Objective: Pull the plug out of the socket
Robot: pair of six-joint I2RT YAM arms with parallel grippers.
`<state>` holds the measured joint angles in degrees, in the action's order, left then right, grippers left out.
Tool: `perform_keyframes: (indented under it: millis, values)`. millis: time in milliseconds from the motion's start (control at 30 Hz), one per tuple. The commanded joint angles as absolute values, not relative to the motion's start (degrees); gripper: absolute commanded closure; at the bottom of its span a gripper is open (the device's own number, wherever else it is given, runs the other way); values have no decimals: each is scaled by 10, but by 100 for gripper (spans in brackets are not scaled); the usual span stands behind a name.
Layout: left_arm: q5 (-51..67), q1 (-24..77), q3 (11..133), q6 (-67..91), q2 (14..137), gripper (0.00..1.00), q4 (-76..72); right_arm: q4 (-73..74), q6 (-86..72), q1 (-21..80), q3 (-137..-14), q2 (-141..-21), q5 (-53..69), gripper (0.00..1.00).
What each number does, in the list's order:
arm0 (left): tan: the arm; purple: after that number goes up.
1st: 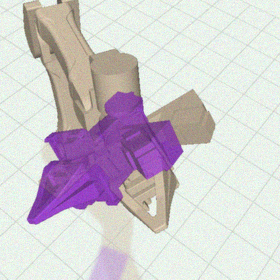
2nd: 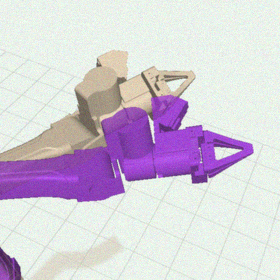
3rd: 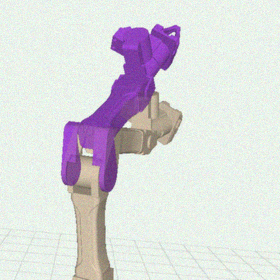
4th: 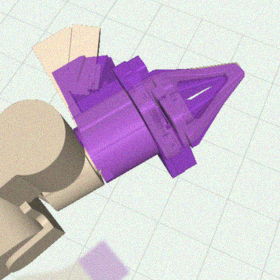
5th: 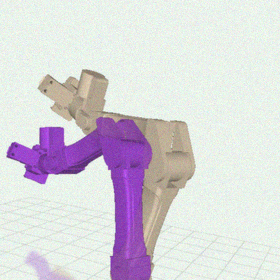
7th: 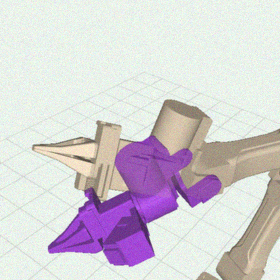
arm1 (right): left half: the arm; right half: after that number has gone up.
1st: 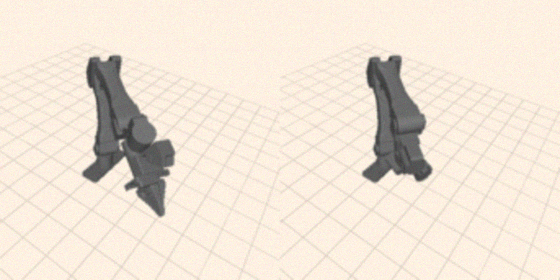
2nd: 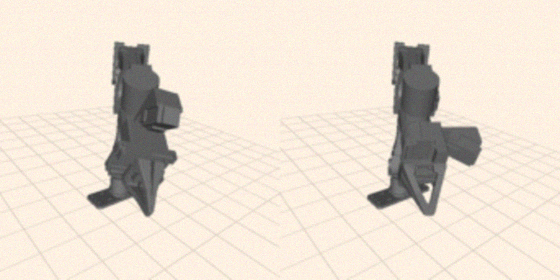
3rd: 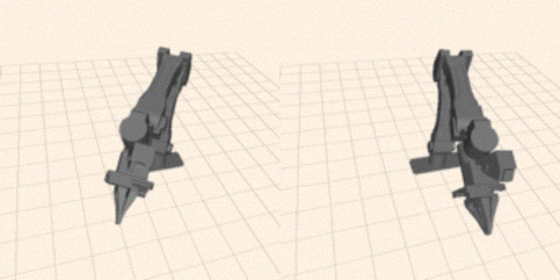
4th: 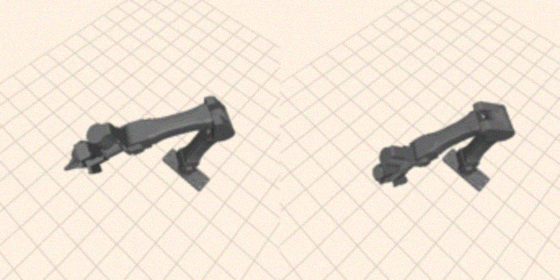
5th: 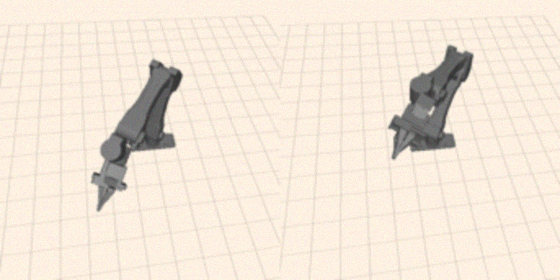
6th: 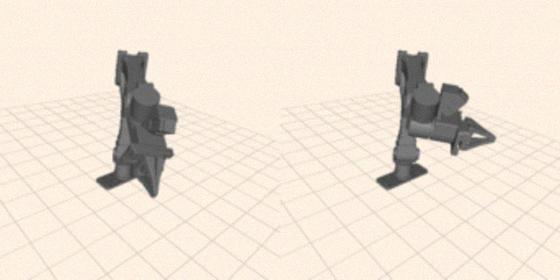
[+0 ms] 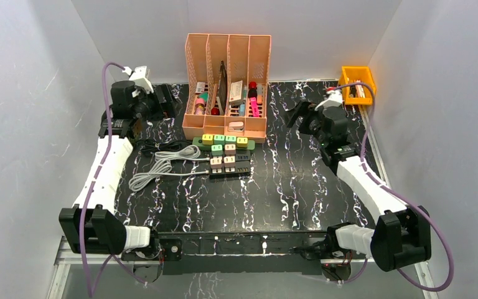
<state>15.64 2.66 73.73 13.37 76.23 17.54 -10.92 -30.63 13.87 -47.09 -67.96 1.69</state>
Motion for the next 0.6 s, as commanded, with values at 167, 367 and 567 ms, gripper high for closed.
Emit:
perform_keyframes:
  millis: [167,367,567]
  values:
    - [453,6,678,196,748,2,97,-144,-111,319,-526,-759,-69,2]
    - [673,6,678,108,752,2,128,-290,-61,351,-462,-768,51,2]
    - [687,46,722,-17,744,2,242,-187,15,413,-521,-841,108,2]
